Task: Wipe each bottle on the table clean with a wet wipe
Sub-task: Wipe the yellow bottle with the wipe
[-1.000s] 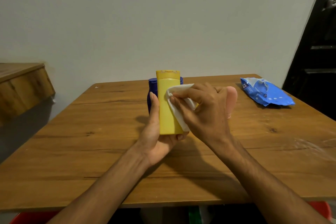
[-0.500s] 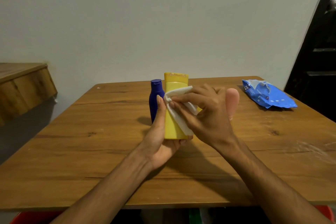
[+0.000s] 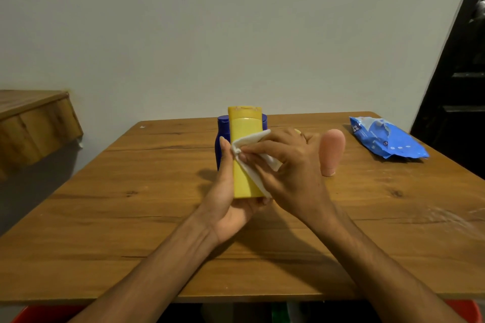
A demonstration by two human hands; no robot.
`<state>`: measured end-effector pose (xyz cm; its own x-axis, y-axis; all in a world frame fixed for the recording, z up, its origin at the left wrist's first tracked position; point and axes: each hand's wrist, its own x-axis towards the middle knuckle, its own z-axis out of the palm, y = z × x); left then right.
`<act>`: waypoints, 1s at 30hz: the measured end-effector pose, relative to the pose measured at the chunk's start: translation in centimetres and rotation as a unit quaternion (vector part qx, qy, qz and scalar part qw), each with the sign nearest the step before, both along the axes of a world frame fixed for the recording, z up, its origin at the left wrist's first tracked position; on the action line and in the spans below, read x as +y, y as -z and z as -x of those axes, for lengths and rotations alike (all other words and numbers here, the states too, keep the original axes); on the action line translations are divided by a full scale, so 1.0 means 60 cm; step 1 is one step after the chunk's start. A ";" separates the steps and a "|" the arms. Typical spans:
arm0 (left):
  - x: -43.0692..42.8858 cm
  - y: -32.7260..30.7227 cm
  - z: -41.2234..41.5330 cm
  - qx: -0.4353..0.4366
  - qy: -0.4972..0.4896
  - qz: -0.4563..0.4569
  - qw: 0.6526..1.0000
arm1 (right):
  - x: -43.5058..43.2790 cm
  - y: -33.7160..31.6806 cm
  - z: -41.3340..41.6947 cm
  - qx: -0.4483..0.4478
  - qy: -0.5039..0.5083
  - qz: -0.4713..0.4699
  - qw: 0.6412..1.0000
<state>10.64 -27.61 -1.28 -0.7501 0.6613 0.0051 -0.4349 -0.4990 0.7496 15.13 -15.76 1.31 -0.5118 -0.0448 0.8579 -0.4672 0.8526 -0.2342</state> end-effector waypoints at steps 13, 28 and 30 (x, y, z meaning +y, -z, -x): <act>-0.010 -0.016 0.010 -0.032 -0.031 -0.017 0.999 | 0.003 0.012 0.007 -0.057 -0.033 0.044 0.997; -0.012 -0.014 0.018 0.020 -0.030 0.030 0.999 | 0.002 -0.021 -0.011 -0.112 -0.084 0.040 0.989; -0.011 -0.014 0.017 0.016 -0.025 0.029 0.999 | -0.001 -0.018 -0.007 -0.100 -0.076 0.068 0.990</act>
<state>9.61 -28.27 -0.46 -0.7826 0.6225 -0.0068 -0.3851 -0.4756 0.7909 15.54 -15.82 2.40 -0.6676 -0.0247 0.7441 -0.5203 0.7304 -0.4425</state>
